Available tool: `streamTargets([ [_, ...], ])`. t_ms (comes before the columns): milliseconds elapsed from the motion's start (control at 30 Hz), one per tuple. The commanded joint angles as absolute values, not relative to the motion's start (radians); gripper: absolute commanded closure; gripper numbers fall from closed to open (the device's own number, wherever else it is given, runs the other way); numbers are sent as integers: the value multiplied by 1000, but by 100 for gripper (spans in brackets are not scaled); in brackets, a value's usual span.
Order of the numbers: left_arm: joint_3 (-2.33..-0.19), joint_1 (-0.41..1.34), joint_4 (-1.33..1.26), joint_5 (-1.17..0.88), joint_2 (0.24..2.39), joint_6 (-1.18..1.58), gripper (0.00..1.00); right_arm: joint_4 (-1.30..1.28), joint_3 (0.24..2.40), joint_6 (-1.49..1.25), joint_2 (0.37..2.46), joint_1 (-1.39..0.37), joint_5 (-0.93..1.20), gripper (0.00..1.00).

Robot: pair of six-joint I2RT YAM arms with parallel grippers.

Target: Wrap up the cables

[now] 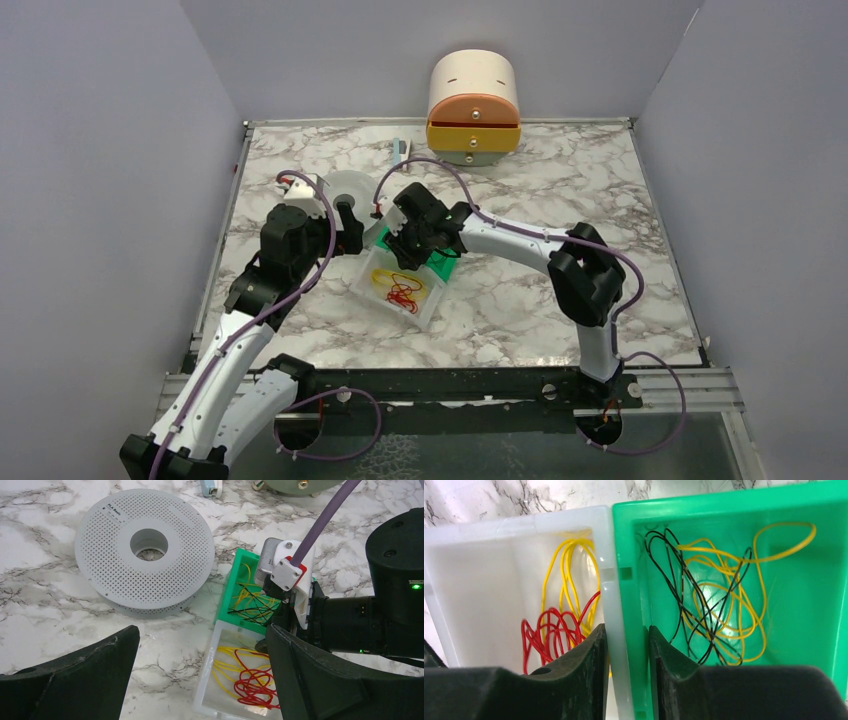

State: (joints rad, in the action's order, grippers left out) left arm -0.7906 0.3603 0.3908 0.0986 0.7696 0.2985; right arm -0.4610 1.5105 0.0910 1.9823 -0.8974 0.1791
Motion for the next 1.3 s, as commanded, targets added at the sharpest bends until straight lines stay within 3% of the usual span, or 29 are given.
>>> streamTargets([
  [0,-799,364,378,124,750,302,1,-476,1520,94,1974,-909,148,73],
  [200,-799,365,379,128,740,302,1,-454,1478,90,1925,-910,154,98],
  [867,-795,365,383,137,722,305,1,-413,1363,-67,1658,-868,-223,99],
  [1000,-794,365,383,132,718,308,1,-362,1320,-110,1603,-809,-326,99],
  [1267,-792,367,381,133,711,310,1,-265,1250,-232,1542,-587,-248,99],
])
